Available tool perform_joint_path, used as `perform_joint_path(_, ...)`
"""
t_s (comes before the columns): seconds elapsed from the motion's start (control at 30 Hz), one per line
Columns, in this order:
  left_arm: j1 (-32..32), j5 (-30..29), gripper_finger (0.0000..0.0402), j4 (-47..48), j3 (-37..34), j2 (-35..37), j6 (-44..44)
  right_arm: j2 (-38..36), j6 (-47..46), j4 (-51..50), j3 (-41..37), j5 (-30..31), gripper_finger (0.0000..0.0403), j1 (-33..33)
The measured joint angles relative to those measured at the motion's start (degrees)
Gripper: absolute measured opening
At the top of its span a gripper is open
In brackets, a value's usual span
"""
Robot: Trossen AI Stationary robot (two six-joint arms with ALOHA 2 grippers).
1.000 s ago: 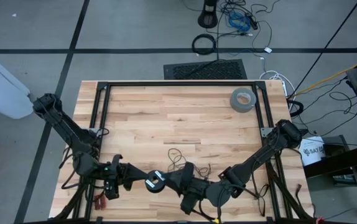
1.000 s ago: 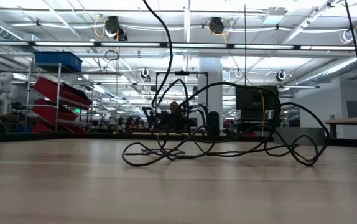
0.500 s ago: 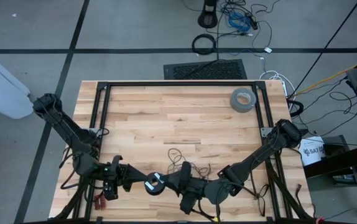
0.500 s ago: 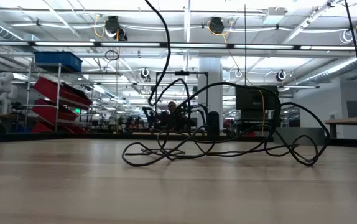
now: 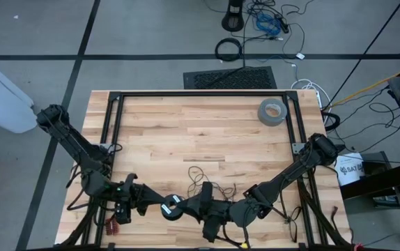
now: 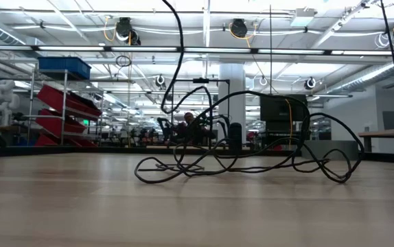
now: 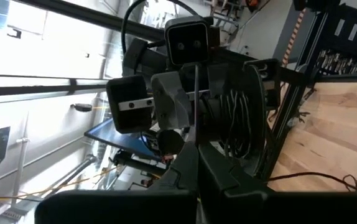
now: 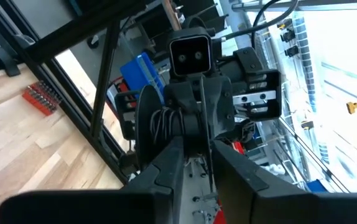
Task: Coil cords
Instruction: Uncoil the black wire from the spool
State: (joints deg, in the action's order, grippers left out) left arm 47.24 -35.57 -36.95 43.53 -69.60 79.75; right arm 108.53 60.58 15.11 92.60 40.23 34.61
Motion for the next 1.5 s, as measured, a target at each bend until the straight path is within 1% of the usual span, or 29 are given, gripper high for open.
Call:
perform_joint_path(0.23,0.0,0.0,0.0,0.3,0.0,0.0,-0.2,0.0,-0.2,0.0,0.0,0.1,0.0007,0.0)
perform_joint_path(0.57,0.0,-0.1,0.0,0.3,0.0,0.0,-1.5,0.0,-0.3,0.0,0.0,0.9,0.0001,0.2)
perform_joint_path(0.67,0.0,-0.2,0.0006,0.2,0.0,-0.1,-1.7,0.0,0.0,-0.2,0.0,3.1,0.0001,0.4)
perform_joint_path(0.73,0.0,-0.5,0.0016,-0.5,0.0,-0.1,-3.4,0.0,0.0,-0.2,0.0,4.5,0.0001,0.7)
perform_joint_path(0.87,0.0,-0.4,0.0042,-2.8,0.0,-0.1,-7.0,0.0,1.6,0.3,0.0,6.7,0.0,1.3)
perform_joint_path(1.0,0.0,-0.2,0.0069,-3.5,0.0,-0.1,-7.7,0.0,2.9,0.3,0.0,10.4,0.0,2.2)
perform_joint_path(1.13,0.0,0.0,0.0091,-4.1,0.0,-0.1,-10.4,-0.1,3.9,0.5,0.6,13.4,0.0,3.0)
perform_joint_path(1.3,0.0,0.0,0.0099,-5.1,0.0,-0.1,-11.0,-0.2,6.9,2.0,0.6,20.0,0.0,4.2)
perform_joint_path(1.5,-0.1,-0.1,0.01,-7.9,0.0,0.0,-18.4,-1.3,11.3,7.8,0.6,27.8,0.0,6.5)
